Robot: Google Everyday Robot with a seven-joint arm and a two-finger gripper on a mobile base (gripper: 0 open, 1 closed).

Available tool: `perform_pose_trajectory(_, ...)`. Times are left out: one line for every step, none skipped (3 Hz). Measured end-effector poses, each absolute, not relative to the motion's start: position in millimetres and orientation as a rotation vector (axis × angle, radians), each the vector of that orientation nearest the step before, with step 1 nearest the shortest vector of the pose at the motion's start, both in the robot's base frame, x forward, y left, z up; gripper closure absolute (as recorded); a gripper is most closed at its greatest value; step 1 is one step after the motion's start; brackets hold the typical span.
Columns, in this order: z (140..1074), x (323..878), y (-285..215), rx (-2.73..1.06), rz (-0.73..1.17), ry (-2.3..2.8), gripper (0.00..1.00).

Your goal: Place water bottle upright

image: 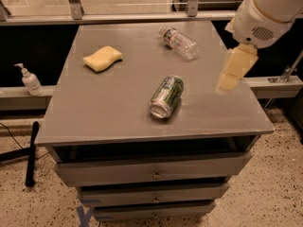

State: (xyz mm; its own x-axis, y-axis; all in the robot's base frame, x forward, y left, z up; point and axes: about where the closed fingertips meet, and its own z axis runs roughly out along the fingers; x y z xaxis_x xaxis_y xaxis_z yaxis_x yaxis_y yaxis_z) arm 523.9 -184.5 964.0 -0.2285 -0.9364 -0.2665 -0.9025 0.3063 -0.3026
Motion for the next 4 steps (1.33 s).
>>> perform_pose_trajectory(959,572,-165,-1.570,-0.081,2.177,0.00)
perform_pose_trajectory(958,619,-144,-1.504,-0.080,2.159,0.00)
perform_pose_trajectory(954,667,-126,-1.440,-0.047,2.163,0.00)
perform_pose_trajectory(953,667,-126,-1.441,-0.047,2.164,0.00)
